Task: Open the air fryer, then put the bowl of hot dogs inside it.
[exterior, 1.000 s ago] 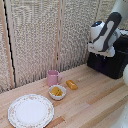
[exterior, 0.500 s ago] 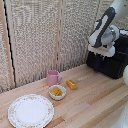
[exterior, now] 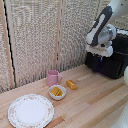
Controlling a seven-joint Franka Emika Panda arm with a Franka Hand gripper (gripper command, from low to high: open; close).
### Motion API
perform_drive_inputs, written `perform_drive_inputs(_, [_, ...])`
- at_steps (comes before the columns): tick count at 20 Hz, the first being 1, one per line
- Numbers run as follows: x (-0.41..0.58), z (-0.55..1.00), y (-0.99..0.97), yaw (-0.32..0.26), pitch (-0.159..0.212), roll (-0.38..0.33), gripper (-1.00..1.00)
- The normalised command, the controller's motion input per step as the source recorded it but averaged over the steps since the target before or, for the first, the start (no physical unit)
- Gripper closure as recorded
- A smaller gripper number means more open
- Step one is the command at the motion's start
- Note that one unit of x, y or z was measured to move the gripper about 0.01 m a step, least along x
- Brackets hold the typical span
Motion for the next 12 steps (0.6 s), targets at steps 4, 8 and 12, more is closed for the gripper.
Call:
perform_drive_inputs(4, [-0.368,0.75,0.66,-0.071,-0.117,0.041,1.0])
perform_drive_inputs(8, [-0.366,0.17,0.81,-0.057,-0.157,0.084,1.0])
perform_drive_inputs(12, [-0.337,-0.01,0.8,-0.034,-0.129,0.11,1.0])
